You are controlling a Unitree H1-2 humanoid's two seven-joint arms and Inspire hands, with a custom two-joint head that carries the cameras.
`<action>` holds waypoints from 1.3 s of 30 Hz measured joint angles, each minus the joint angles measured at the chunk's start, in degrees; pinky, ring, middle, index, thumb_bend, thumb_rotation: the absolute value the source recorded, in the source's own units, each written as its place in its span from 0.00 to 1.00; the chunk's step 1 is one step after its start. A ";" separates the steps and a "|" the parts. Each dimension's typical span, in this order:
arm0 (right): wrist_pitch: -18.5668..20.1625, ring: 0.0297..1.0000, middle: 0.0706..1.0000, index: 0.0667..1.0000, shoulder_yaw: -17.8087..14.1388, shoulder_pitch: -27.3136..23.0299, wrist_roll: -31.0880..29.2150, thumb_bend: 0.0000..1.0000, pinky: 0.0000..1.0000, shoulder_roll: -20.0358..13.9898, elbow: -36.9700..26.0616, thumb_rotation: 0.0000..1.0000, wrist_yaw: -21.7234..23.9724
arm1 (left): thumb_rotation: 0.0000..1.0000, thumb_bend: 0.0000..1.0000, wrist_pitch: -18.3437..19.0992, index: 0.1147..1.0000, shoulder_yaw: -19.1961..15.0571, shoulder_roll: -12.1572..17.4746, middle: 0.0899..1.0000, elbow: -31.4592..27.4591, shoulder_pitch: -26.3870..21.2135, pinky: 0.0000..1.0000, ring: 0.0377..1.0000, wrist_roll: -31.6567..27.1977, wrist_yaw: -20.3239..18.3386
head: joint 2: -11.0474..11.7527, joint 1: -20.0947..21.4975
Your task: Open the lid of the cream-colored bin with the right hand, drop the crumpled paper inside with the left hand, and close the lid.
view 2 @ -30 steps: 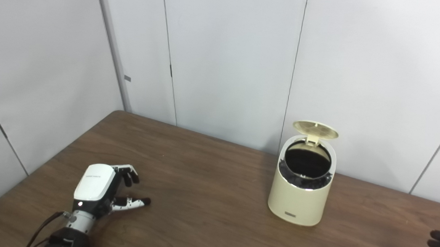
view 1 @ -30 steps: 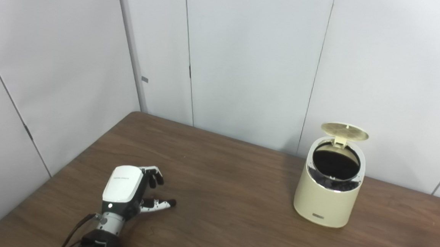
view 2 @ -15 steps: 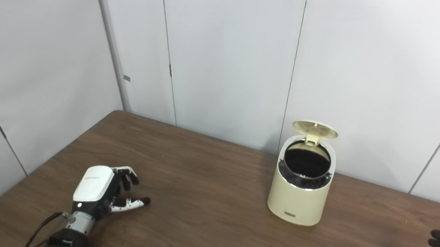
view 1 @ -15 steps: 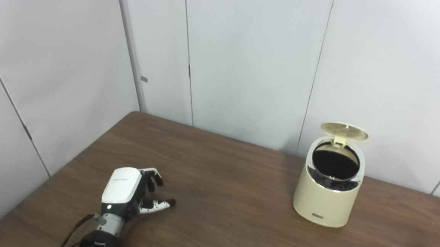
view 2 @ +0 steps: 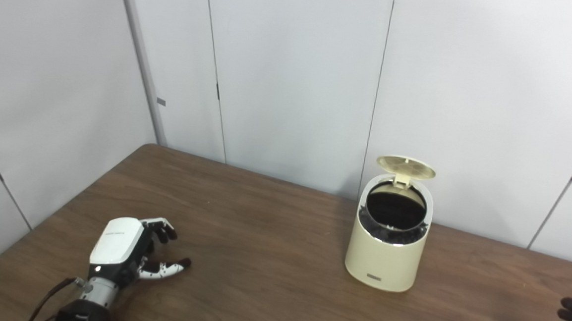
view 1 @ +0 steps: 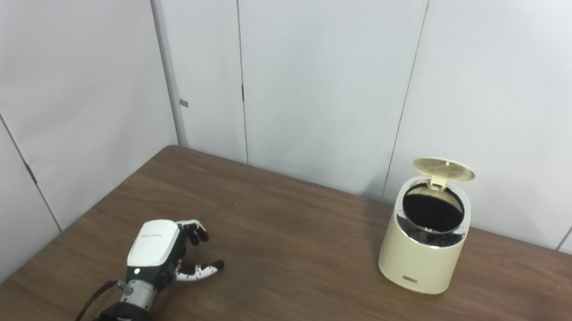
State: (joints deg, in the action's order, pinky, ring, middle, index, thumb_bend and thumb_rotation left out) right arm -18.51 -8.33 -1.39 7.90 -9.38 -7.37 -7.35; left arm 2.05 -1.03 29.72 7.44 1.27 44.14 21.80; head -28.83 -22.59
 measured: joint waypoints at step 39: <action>-0.10 0.68 0.69 0.65 0.19 -0.22 -0.56 0.44 0.54 0.30 0.64 0.78 0.16 | 0.37 1.00 7.72 0.65 -3.62 0.71 0.65 -14.26 6.57 0.54 0.62 5.53 -12.24 | 0.18 -0.35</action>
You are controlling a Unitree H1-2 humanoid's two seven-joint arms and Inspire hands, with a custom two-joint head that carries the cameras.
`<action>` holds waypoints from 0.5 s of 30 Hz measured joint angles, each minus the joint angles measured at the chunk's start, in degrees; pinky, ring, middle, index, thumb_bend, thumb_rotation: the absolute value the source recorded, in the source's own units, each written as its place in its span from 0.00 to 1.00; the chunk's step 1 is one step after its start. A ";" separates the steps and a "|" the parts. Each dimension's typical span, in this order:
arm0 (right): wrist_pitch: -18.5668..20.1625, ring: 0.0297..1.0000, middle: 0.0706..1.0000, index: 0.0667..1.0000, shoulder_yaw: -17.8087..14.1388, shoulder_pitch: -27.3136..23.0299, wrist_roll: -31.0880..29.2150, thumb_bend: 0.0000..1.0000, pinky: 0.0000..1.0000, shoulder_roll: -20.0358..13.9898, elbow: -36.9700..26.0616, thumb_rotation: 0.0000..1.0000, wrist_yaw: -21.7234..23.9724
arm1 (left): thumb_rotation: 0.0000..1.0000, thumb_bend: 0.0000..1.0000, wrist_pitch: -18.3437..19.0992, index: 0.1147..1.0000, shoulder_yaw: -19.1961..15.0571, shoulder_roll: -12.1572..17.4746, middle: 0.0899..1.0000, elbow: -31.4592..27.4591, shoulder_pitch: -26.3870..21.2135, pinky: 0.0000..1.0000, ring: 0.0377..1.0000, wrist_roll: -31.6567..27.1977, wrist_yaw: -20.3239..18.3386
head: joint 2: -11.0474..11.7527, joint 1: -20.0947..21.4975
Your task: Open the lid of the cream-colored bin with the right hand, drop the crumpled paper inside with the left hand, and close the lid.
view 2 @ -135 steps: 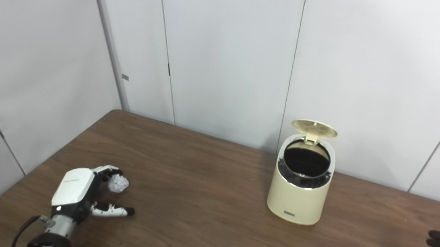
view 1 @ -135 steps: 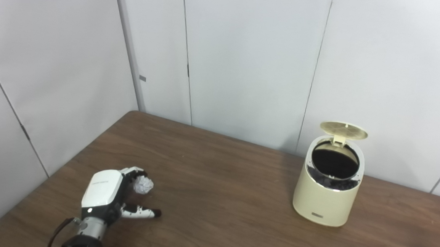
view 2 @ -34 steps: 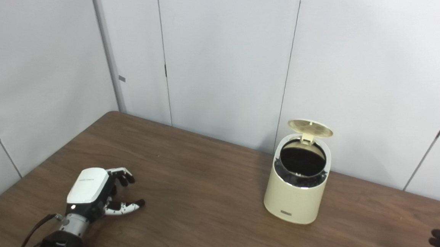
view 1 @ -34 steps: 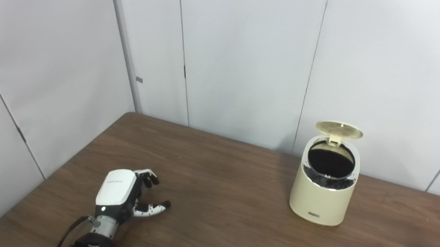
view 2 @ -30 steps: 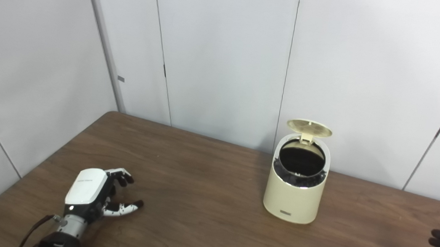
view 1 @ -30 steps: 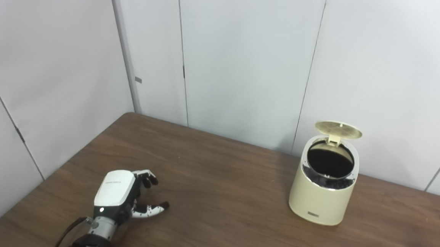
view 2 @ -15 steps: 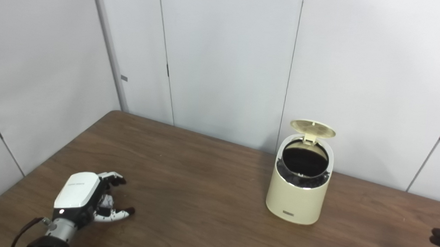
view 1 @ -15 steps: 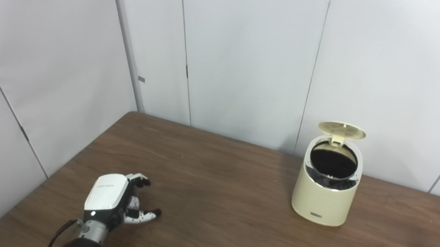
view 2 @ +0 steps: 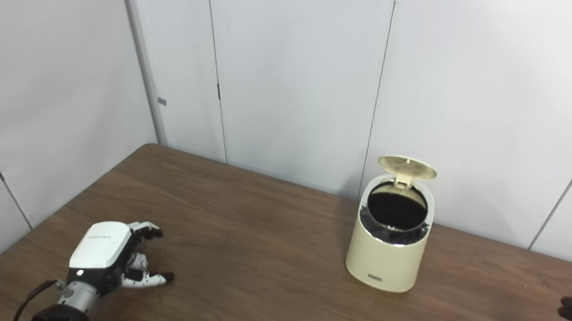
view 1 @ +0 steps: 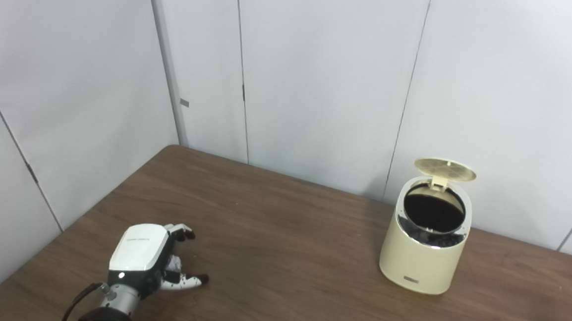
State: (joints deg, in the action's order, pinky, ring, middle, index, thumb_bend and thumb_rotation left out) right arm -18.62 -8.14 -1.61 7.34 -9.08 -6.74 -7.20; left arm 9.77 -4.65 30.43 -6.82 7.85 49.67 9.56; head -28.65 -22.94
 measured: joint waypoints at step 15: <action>0.01 0.69 0.69 0.65 -0.03 -0.01 -1.06 0.43 0.55 -0.17 -0.02 0.77 0.64 | 0.36 1.00 -0.58 0.60 -0.28 1.40 0.60 0.89 1.99 0.50 0.57 1.36 0.55 | -0.53 -0.44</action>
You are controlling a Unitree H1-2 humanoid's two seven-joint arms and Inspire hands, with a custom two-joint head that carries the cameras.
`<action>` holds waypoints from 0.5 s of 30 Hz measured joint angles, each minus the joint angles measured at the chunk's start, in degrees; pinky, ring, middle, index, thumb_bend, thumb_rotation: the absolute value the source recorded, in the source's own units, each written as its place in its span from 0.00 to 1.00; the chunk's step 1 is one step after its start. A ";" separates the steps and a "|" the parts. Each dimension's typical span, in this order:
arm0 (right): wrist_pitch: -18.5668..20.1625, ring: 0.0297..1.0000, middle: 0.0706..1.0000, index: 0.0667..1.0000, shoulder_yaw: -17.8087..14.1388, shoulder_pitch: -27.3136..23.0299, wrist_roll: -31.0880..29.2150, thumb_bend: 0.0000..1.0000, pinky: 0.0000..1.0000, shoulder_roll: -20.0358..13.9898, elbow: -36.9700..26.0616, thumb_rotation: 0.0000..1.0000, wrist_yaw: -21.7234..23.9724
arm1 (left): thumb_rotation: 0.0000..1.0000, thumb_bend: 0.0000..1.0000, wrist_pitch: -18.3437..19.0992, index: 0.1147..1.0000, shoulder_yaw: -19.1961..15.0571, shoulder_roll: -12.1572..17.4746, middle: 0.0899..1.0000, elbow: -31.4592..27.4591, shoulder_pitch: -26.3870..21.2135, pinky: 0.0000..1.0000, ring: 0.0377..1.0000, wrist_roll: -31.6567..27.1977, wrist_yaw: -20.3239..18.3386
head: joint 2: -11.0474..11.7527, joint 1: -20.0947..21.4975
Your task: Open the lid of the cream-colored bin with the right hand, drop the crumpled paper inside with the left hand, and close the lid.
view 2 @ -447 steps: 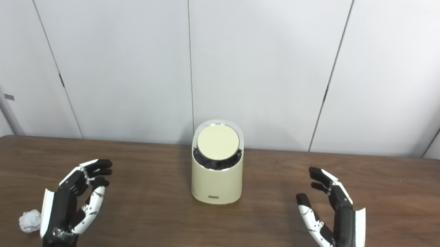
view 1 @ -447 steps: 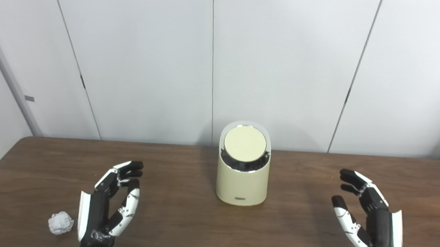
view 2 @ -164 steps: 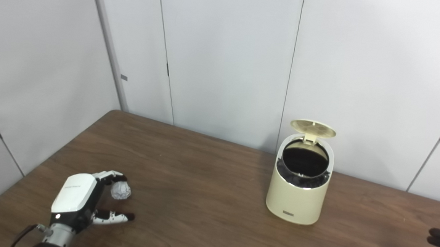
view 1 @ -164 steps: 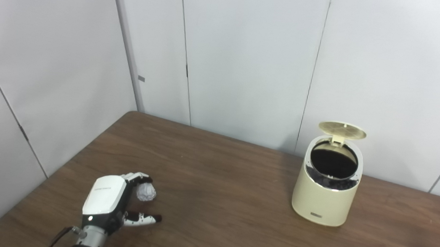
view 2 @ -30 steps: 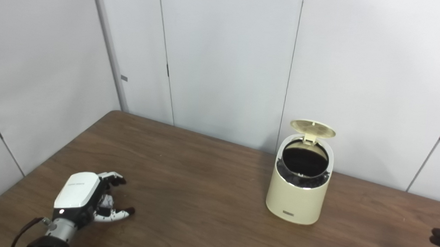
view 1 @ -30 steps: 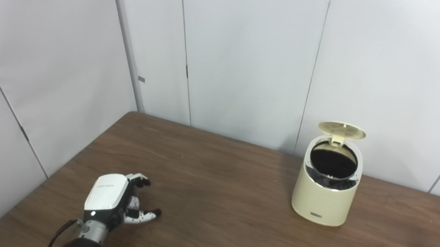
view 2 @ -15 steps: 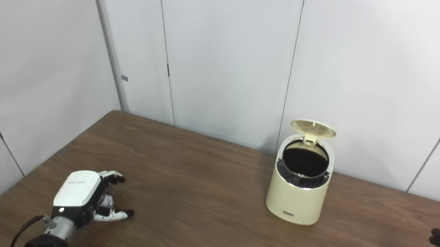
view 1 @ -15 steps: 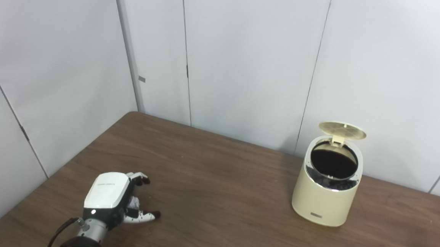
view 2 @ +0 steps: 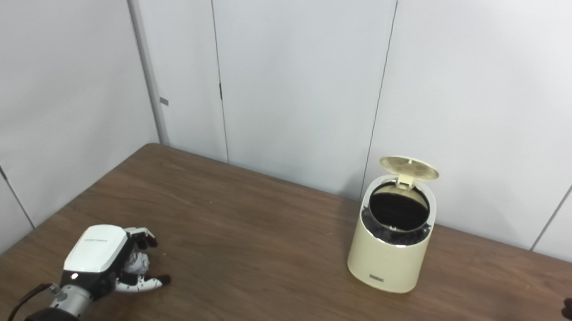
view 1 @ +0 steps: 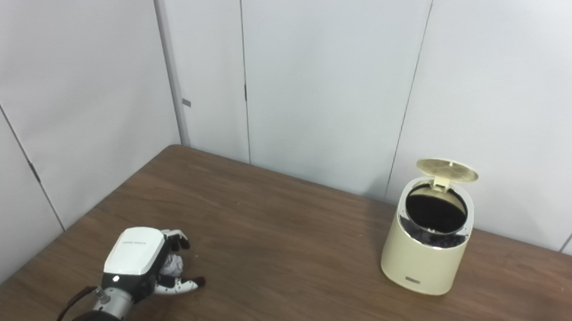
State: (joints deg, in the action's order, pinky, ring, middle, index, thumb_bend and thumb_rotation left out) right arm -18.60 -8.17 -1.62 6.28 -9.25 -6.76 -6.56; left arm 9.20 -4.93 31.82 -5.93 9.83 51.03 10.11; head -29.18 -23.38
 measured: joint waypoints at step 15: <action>-0.07 0.69 0.70 0.66 -0.17 0.05 0.03 0.41 0.56 -0.42 0.04 0.77 0.52 | 0.37 1.00 -1.08 0.59 -0.71 -0.04 0.59 0.36 1.52 0.49 0.57 -0.46 1.11 | -0.35 -0.09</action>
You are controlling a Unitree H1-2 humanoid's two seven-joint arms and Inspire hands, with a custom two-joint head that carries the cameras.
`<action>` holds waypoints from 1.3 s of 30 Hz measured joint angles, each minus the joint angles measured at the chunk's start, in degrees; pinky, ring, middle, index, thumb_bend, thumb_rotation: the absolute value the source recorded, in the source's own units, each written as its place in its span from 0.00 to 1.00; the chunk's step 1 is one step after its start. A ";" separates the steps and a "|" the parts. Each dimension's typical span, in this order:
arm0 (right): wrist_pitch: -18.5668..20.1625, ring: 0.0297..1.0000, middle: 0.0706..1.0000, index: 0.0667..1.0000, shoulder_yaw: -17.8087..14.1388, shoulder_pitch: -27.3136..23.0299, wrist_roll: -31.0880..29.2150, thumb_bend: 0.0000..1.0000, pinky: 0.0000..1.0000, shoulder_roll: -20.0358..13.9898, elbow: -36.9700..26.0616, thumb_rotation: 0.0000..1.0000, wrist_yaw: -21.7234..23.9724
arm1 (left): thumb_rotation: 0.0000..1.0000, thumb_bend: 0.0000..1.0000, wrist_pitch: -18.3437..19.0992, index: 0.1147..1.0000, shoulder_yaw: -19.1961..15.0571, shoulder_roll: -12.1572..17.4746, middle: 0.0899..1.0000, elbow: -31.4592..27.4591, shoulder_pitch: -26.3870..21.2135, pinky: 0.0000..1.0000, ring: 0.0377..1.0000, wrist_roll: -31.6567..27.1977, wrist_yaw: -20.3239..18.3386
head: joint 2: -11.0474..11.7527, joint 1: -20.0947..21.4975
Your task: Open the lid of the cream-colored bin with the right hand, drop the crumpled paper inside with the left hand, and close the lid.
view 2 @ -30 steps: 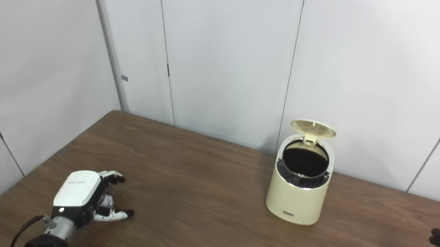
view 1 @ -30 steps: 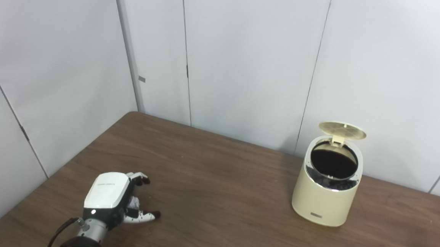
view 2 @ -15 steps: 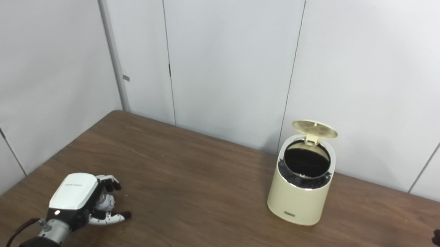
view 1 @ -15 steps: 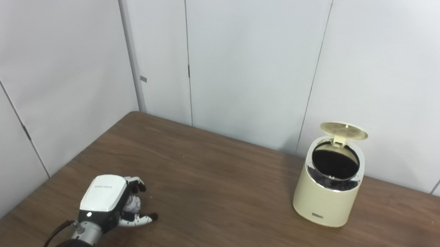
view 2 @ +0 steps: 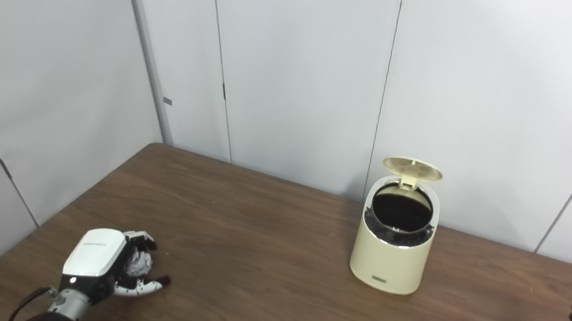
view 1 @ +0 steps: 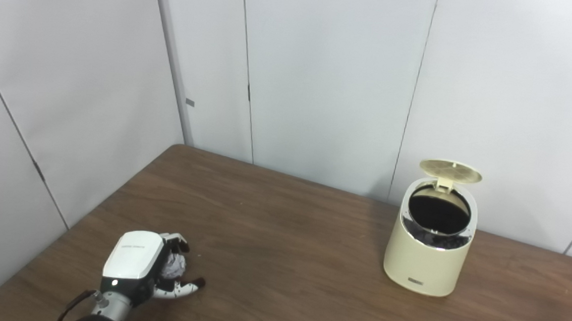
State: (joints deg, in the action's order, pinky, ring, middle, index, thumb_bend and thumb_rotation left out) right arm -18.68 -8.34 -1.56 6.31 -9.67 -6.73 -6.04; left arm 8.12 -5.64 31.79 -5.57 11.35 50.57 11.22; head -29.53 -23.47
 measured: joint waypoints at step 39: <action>0.03 0.69 0.70 0.66 -0.47 0.22 -1.03 0.40 0.55 -0.95 -0.01 0.74 0.84 | 0.18 1.00 -2.63 0.57 -0.67 1.56 0.57 2.86 1.65 0.45 0.52 -0.87 4.04 | -0.53 0.00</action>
State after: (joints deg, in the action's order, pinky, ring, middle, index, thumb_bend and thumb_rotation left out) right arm -18.65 -8.81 -1.35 5.28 -10.62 -6.73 -5.20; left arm 5.49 -6.31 33.35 -2.71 13.00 49.70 15.26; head -30.06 -23.47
